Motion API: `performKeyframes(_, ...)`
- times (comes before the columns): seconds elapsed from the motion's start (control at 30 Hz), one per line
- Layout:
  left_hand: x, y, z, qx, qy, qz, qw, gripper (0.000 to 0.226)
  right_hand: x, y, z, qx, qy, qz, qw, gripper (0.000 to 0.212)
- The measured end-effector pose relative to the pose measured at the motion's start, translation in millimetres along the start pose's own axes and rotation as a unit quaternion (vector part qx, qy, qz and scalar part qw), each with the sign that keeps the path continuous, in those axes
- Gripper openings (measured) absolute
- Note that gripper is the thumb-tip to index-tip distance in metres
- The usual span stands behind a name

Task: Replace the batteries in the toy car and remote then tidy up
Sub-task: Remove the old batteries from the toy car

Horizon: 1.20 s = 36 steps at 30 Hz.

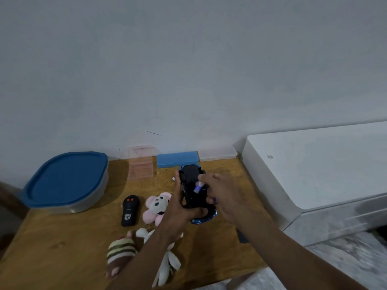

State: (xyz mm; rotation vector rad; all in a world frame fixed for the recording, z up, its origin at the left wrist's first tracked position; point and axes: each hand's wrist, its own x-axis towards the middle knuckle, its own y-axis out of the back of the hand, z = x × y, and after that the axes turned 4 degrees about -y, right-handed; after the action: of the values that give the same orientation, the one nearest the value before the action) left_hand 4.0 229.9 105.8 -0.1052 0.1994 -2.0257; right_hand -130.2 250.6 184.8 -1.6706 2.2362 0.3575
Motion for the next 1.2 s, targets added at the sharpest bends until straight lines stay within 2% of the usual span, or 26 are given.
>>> performKeyframes(0.13, -6, 11, -1, -0.006, 0.013, -0.004, 1.0, 0.127, 3, 4, -4, 0.178, -0.081, -0.018, 0.981, 0.024)
performKeyframes(0.23, -13, 19, -1, -0.02, 0.028, 0.002, 0.999, 0.127, 1, 8, 0, 0.231, -0.122, -0.005, 0.965, 0.033)
performKeyframes(0.33, -17, 25, -1, -0.026, 0.033, -0.01, 0.999, 0.128, -1, 8, 9, 0.277, -0.15, -0.011, 0.949, 0.028)
performKeyframes(0.47, -25, 34, 0, -0.01, 0.037, -0.036, 0.999, 0.126, -5, 6, 22, 0.215, -0.16, 0.005, 0.963, 0.033)
performKeyframes(0.73, -34, 41, -5, -0.013, 0.078, -0.054, 0.995, 0.125, -10, 8, 43, 0.212, -0.173, 0.019, 0.962, 0.034)
performKeyframes(0.8, -34, 37, -8, -0.004, 0.086, -0.069, 0.994, 0.118, -9, 12, 48, 0.234, -0.179, 0.032, 0.955, 0.033)
performKeyframes(0.87, -34, 29, -10, 0.016, 0.092, -0.079, 0.993, 0.103, -8, 18, 52, 0.256, -0.187, 0.041, 0.948, 0.033)
performKeyframes(0.93, -33, 19, -16, 0.038, 0.101, -0.074, 0.991, 0.089, -6, 26, 57, 0.253, -0.193, 0.046, 0.947, 0.032)
performKeyframes(1.0, -32, 9, -23, 0.056, 0.108, -0.054, 0.991, 0.085, -5, 33, 62, 0.237, -0.198, 0.041, 0.95, 0.032)
performKeyframes(1.1, -29, -6, -33, 0.072, 0.121, -0.033, 0.99, 0.102, 0, 45, 69, 0.228, -0.206, 0.034, 0.951, 0.03)
performKeyframes(1.2, -25, -19, -43, 0.088, 0.115, -0.01, 0.989, 0.094, 7, 59, 74, 0.227, -0.22, 0.033, 0.948, 0.029)
